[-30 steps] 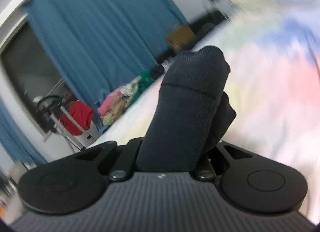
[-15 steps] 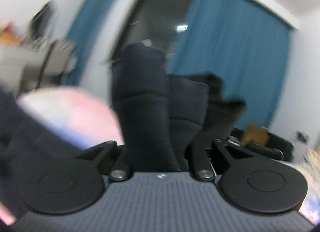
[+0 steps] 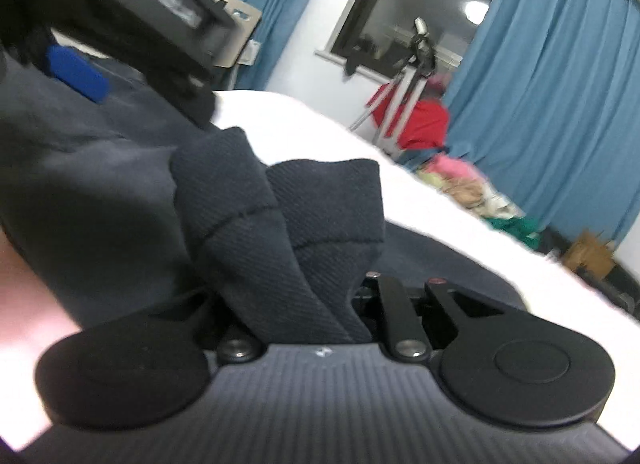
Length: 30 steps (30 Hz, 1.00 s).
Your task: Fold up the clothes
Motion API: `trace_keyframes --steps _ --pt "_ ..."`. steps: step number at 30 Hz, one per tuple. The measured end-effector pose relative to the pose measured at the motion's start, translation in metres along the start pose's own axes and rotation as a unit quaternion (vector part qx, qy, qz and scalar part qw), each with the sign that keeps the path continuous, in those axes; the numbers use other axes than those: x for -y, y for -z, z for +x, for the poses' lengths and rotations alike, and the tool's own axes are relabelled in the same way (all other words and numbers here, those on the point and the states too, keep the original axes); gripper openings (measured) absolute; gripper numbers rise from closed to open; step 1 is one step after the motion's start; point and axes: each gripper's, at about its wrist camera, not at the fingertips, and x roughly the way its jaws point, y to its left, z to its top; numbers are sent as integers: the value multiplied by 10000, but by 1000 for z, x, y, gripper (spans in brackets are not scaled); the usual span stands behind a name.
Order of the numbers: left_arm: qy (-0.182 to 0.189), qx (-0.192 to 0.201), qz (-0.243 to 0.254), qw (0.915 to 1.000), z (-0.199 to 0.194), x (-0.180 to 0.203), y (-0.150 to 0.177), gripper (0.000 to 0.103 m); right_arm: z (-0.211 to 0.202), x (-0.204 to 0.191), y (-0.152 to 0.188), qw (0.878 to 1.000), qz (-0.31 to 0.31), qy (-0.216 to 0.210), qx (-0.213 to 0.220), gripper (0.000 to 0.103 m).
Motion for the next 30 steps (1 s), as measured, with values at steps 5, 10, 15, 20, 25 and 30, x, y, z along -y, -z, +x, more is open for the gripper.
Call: trace_keyframes --steps 5,10,15,20,25,30 --pt "139 -46 -36 9999 3 2 6 92 -2 16 9 9966 538 -539 -323 34" --pt "336 183 159 9991 -8 9 9 92 -30 54 0 9703 1718 -1628 -501 83" --pt "604 311 424 9968 -23 20 17 92 -82 100 6 9545 2497 -1563 -457 83" --pt "735 268 626 9950 -25 30 33 94 -101 132 31 9530 2887 -797 -455 83" --pt "285 -182 1049 9939 0 37 53 94 -59 148 47 9486 3070 -236 -726 83" --pt "195 -217 1204 9923 17 35 68 95 -25 143 70 9421 3155 -175 -1124 83"
